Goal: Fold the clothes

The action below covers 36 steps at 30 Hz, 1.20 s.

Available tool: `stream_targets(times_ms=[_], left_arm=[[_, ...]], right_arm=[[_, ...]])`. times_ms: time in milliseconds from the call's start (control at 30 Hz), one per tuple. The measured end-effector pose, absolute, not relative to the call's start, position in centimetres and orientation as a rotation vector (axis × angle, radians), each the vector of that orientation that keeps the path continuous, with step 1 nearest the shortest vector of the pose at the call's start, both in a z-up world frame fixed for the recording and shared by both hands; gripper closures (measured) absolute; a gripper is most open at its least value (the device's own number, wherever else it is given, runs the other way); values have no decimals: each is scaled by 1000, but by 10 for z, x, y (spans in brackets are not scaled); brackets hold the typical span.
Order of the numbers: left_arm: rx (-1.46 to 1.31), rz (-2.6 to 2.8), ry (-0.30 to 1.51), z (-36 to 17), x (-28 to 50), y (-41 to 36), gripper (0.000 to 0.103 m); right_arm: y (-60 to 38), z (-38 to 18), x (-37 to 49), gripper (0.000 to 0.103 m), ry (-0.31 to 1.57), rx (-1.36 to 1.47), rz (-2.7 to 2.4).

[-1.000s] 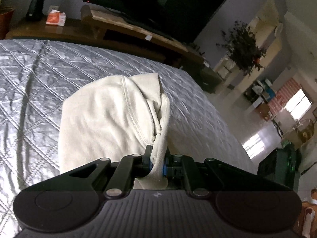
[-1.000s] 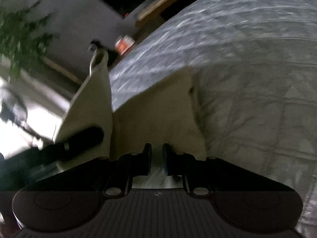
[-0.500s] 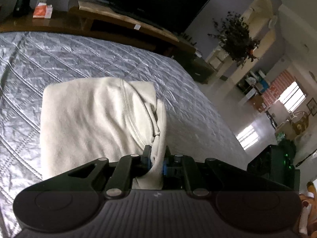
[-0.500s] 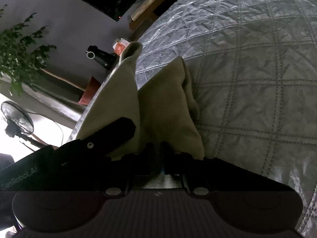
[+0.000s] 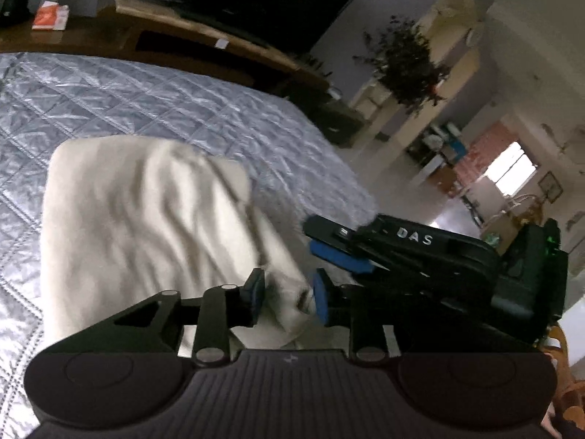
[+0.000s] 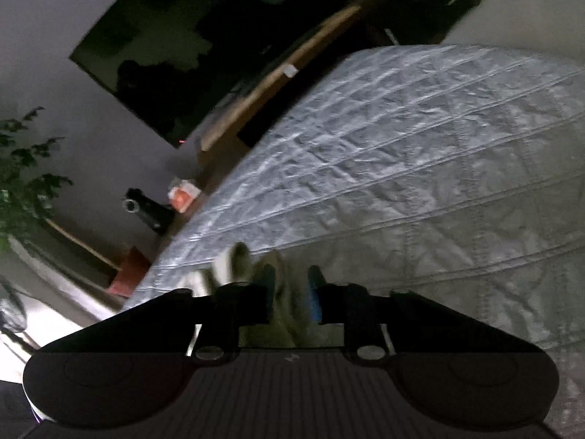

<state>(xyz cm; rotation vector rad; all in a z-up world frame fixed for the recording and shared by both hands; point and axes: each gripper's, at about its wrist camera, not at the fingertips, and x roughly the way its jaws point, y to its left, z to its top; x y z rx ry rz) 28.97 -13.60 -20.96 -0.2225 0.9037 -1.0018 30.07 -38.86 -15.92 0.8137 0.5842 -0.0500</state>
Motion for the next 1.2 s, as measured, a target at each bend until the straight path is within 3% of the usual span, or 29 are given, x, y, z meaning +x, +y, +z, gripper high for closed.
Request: stream_targets(times_ms=[67,167,267,400,467,533,733,833,967,1200], left_arm=[[-195,-1018,888,-203,287,-135,77],[-152,-1024,835,-190,284,-124,72],[-155,-939,807,-185,293,-101,69],[-173,-717,849,-194,319,-79,71],[-179,-637,869,-201,329,-69,84],[-178,-614,873,-205,331,-65,86],[-156,-692,762,-185,310,-64,74],[-141,-675,734,-182,308,-60,66],[-157,-549,813,-203,324,-47,71],[-42,-544,852,-217,317,-55,67]], right_arm=[[-387,-157,302,49,573,815,-26],[-388,-153,298,45,537,818,-13],[-389,-152,298,30,535,813,-2],[-375,-155,310,30,625,746,22],[-375,-159,314,30,679,752,35],[-380,-166,315,29,733,801,58],[-390,-172,315,28,755,851,114],[-383,-179,324,22,806,862,210],[-380,-178,333,21,799,843,226],[-360,-170,343,11,847,644,331]])
